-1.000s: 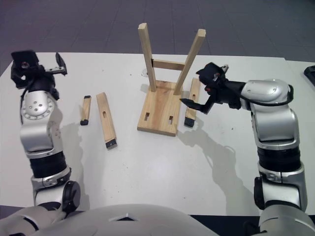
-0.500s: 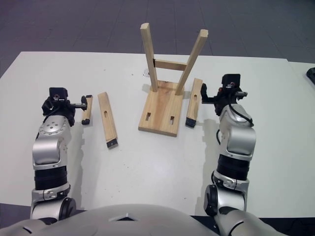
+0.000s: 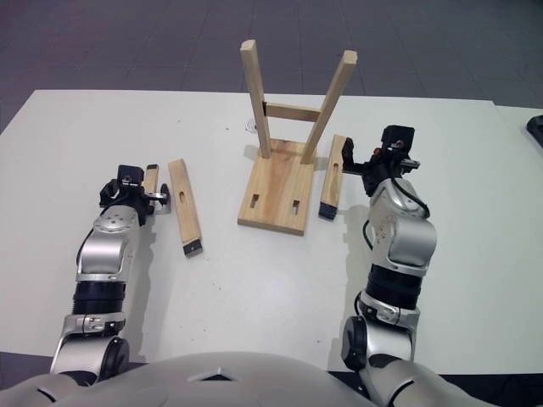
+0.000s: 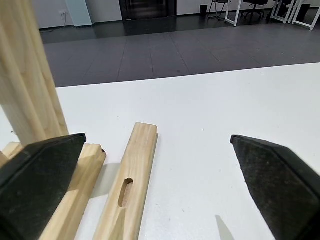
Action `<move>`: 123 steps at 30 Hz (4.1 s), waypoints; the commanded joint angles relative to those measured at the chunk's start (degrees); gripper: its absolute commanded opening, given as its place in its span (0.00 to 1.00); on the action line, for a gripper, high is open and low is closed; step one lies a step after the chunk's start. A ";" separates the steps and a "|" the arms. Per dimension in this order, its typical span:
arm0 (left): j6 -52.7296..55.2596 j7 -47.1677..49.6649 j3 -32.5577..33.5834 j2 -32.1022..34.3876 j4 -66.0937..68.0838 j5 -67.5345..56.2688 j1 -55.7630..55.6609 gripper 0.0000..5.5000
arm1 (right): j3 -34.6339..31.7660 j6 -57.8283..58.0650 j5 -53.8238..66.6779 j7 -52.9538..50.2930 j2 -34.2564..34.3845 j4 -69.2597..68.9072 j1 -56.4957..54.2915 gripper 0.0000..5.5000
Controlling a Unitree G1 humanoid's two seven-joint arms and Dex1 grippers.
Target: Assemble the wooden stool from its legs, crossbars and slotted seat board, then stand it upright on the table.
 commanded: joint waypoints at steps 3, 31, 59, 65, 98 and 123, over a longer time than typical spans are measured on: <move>4.54 -3.61 -0.07 0.88 4.08 -1.40 1.97 0.90 | -0.20 -0.55 2.40 -1.72 1.40 -1.39 -1.36 0.98; 8.81 -12.21 2.48 4.91 9.69 -9.83 2.60 0.23 | -2.64 -4.53 7.81 -9.10 1.93 -4.08 -4.95 0.98; -39.83 -11.98 -20.50 2.45 -11.79 10.32 -22.85 0.23 | 1.35 -4.56 62.91 -3.54 6.80 -5.53 -27.40 0.98; -40.38 -11.96 -20.65 0.99 -12.96 12.24 -22.11 0.23 | 4.47 -5.58 59.82 -4.14 5.23 -4.23 -26.72 0.98; -41.13 -11.72 -20.43 -3.52 -15.86 15.13 -22.16 0.23 | 2.92 6.60 61.62 19.46 -15.44 9.96 -28.93 0.66; -43.33 -11.55 -20.48 -4.41 -11.60 16.34 -22.83 0.23 | 1.05 6.10 63.90 19.02 -12.22 7.43 -27.77 0.13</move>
